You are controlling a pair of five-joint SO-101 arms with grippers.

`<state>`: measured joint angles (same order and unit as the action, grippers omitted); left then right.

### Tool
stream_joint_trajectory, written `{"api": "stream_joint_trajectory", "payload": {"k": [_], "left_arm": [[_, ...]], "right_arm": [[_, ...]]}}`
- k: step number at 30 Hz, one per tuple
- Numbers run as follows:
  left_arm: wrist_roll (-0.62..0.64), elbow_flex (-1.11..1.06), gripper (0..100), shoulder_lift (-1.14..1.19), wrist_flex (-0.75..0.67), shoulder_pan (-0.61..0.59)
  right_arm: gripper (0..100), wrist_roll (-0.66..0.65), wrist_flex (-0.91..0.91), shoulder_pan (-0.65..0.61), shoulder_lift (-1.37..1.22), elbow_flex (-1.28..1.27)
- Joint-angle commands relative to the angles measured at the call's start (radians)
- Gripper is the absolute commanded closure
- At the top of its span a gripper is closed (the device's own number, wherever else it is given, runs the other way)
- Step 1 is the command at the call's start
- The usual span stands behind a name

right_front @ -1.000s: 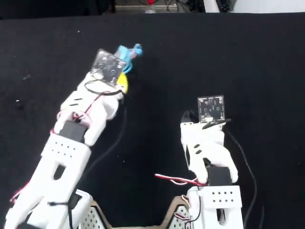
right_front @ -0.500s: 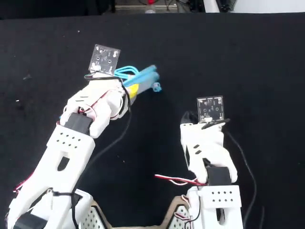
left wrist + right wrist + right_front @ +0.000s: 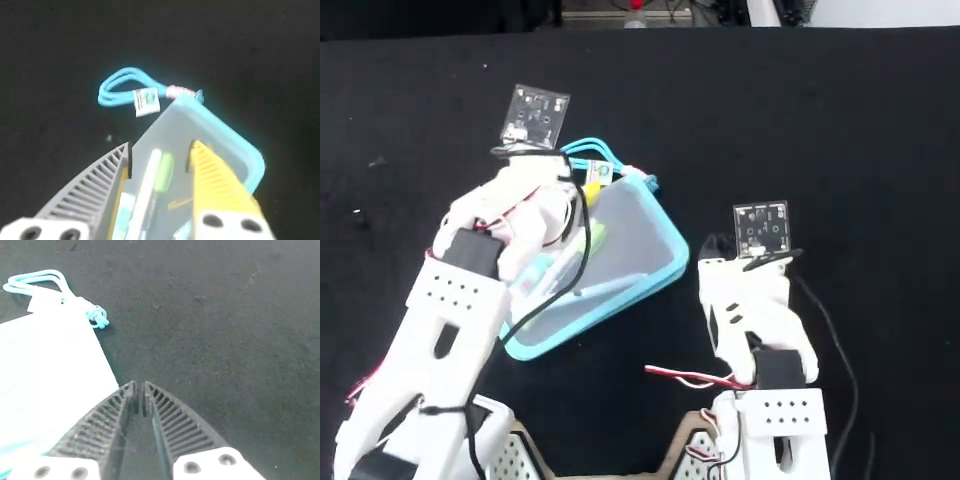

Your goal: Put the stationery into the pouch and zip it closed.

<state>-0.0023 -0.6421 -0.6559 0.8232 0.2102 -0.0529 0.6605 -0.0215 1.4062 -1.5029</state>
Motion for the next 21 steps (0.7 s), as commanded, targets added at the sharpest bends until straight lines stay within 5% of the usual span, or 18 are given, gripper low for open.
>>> {"api": "stream_joint_trajectory", "payload": {"k": [1,13,21], "left_arm": [[-0.014,-0.047,97,-0.123,0.046,-0.081],[-0.092,-0.573,97,-0.694,0.058,-0.283],[-0.15,-0.74,97,-1.094,0.302,-0.331]], "right_arm": [[98.6,0.014,-0.021,0.012,0.008,0.01],[98.7,0.014,-0.015,-0.147,0.008,0.008],[98.6,0.015,0.133,-0.094,0.008,0.054]]}}
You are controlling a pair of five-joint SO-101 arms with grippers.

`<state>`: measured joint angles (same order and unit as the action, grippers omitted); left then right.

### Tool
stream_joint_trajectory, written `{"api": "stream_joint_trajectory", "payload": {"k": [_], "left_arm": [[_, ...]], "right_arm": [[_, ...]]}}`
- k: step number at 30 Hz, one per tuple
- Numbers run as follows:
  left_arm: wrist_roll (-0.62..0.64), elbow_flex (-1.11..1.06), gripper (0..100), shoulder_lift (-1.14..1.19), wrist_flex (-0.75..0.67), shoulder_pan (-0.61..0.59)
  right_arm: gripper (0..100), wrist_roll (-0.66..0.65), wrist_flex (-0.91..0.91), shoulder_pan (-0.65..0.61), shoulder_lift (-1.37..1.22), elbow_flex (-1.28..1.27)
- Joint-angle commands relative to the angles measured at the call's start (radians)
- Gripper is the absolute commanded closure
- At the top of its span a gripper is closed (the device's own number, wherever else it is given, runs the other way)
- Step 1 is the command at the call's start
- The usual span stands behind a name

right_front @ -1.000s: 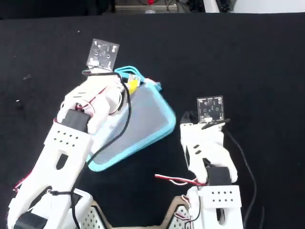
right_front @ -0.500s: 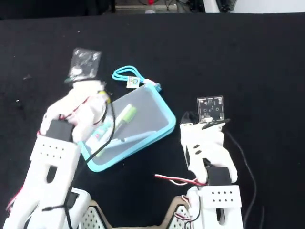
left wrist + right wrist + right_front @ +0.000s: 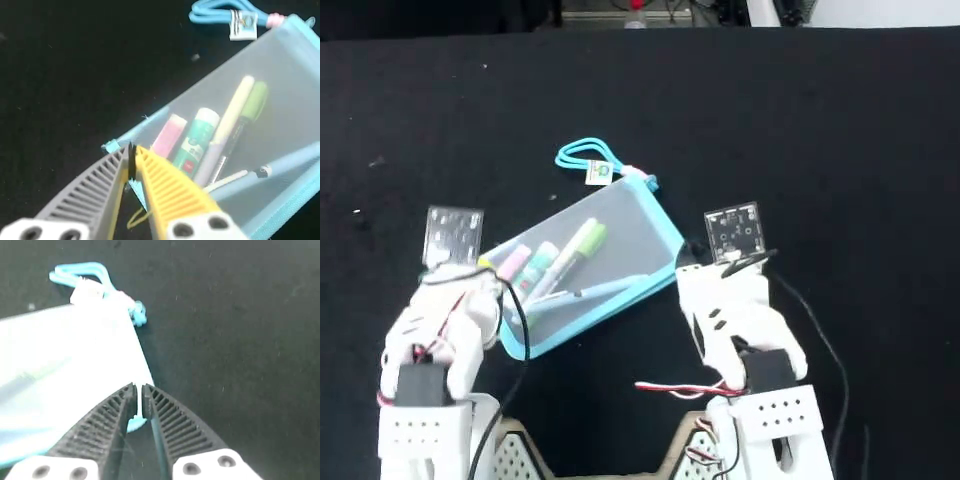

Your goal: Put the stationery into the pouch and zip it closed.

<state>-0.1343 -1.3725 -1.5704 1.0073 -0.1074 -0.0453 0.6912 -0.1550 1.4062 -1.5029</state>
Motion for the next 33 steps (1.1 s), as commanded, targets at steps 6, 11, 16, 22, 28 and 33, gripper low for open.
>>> {"api": "stream_joint_trajectory", "payload": {"k": [6,11,16,22,28,33], "left_arm": [[-0.015,-0.067,97,-0.229,0.203,-0.008],[-0.014,-0.157,97,-0.227,0.204,-0.015],[-0.02,-0.291,97,-0.227,0.203,-0.016],[-0.02,-0.328,97,-0.227,0.21,-0.016],[-0.014,-0.328,97,-0.227,0.212,-0.019],[0.078,-0.328,97,-0.227,0.123,0.036]], "right_arm": [[98.6,0.008,0.304,0.146,0.084,0.045],[98.5,-0.002,0.4,0.169,0.226,-0.036],[98.4,-0.002,0.408,0.167,0.426,-0.185],[98.5,-0.002,0.48,0.166,0.467,-0.182],[98.4,-0.002,0.582,0.163,0.433,-0.183],[98.4,-0.002,0.589,0.164,0.433,-0.183]]}}
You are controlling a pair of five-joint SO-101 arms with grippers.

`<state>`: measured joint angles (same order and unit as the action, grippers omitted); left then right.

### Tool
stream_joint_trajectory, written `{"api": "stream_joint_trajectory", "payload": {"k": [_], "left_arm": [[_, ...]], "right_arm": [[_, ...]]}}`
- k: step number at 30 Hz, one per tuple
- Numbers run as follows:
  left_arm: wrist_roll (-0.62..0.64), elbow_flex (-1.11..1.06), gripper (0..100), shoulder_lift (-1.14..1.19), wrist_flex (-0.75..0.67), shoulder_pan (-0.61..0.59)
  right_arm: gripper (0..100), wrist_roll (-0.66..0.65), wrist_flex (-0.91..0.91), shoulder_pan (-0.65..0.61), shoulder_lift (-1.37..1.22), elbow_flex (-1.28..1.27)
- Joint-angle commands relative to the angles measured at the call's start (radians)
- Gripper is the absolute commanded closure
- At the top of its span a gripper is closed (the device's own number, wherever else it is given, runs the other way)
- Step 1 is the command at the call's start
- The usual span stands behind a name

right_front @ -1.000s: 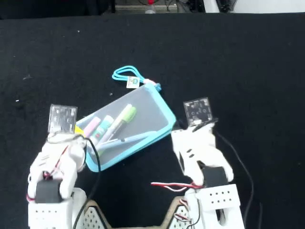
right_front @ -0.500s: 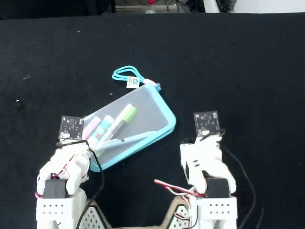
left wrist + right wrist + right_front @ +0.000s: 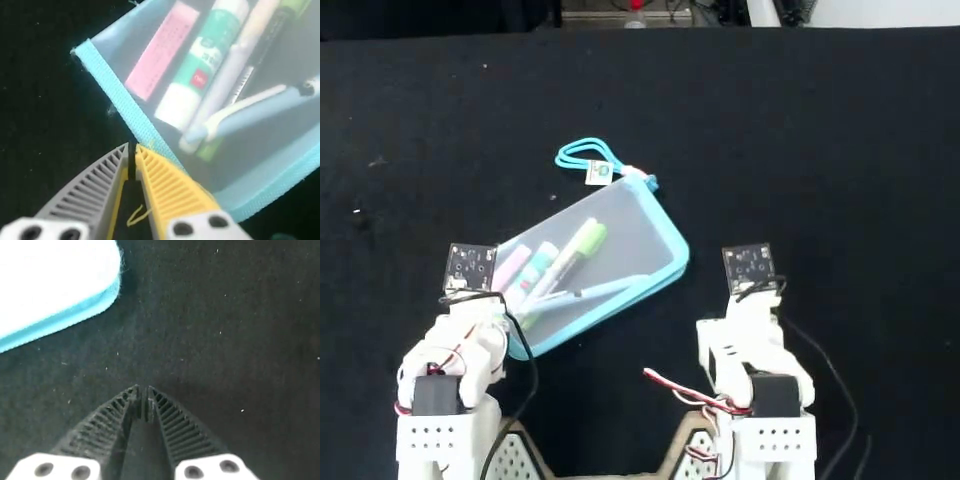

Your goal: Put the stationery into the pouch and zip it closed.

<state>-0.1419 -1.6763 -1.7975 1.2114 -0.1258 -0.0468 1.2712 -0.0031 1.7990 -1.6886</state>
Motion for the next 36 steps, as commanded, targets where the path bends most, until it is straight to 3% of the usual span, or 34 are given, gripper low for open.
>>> {"api": "stream_joint_trajectory", "payload": {"k": [1,5,9,11,17,21,27,36], "left_arm": [[0.115,-0.024,97,0.0,-0.124,0.091],[0.135,-0.024,97,0.002,-0.292,0.272],[0.133,-0.015,97,0.002,-0.365,0.395],[0.132,0.01,97,0.002,-0.362,0.346],[0.13,-0.024,97,0.002,-0.361,0.048],[0.13,-0.024,97,0.002,-0.259,-0.067],[0.132,-0.024,97,0.005,-0.158,-0.143],[0.135,-0.024,97,0.011,-0.12,-0.147]], "right_arm": [[98.4,0.0,0.009,0.011,0.041,0.002],[98.5,0.0,0.009,0.015,0.041,0.002],[98.6,0.0,0.009,0.015,0.041,0.002],[98.6,0.0,0.009,0.015,0.041,0.002],[98.5,0.0,0.009,0.015,0.041,0.002],[98.6,0.0,0.009,0.015,0.041,0.002],[98.6,0.0,0.009,0.015,0.041,0.002],[98.6,0.0,0.009,0.015,0.041,0.002]]}}
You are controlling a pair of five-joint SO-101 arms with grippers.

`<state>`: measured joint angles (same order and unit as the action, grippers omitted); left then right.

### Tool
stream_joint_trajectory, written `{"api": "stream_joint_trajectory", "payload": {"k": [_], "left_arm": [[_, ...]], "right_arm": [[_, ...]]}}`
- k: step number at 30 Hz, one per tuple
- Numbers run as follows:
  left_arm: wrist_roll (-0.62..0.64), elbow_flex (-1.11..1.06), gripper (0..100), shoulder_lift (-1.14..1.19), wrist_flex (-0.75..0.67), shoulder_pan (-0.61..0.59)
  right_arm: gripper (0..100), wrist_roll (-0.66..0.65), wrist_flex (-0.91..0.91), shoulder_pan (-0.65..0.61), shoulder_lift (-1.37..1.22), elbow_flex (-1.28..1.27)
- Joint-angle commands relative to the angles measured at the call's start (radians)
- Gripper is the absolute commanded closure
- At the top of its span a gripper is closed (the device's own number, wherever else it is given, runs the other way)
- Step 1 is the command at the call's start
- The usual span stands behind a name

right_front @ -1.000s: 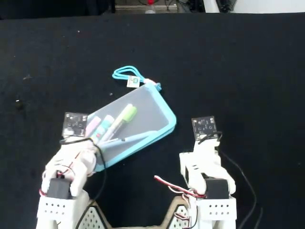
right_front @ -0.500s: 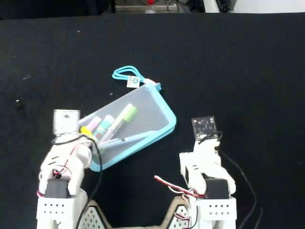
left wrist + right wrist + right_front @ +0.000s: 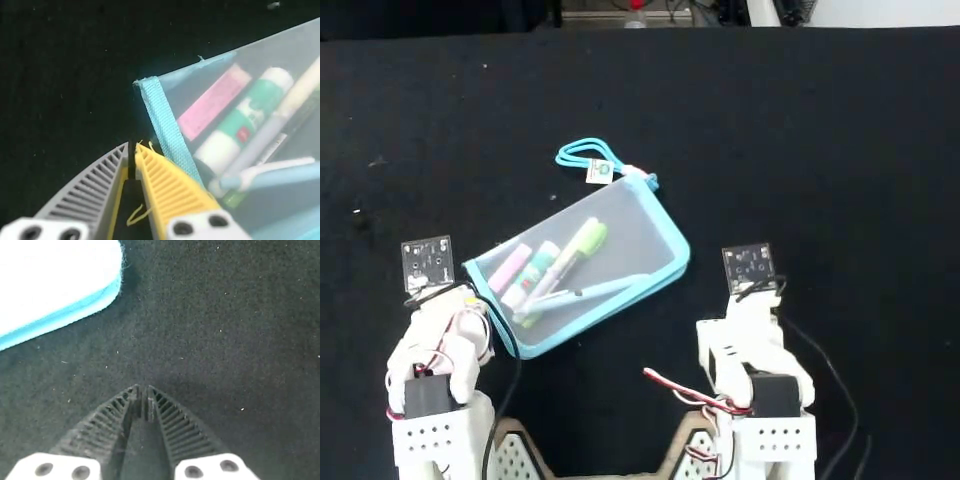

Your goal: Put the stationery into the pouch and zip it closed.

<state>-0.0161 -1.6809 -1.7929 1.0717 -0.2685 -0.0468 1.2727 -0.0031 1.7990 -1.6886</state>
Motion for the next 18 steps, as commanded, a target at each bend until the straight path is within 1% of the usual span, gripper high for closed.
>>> {"api": "stream_joint_trajectory", "payload": {"k": [1,3,5,8,11,18], "left_arm": [[0.009,-0.019,97,0.006,0.02,-0.002],[0.011,-0.019,97,0.006,0.02,0.018],[0.035,-0.019,97,0.006,0.02,0.07],[0.074,-0.019,97,0.006,0.02,0.182],[0.075,-0.019,97,0.006,0.02,0.254],[0.098,-0.019,97,0.006,0.029,0.257]], "right_arm": [[98.6,0.0,0.008,0.015,0.041,0.002],[98.6,0.0,0.008,0.015,0.041,0.002],[98.6,0.0,0.008,0.015,0.041,0.002],[98.6,0.002,0.008,0.015,0.041,0.002],[98.6,0.002,0.008,0.015,0.041,0.002],[98.6,0.002,0.008,0.017,0.041,0.002]]}}
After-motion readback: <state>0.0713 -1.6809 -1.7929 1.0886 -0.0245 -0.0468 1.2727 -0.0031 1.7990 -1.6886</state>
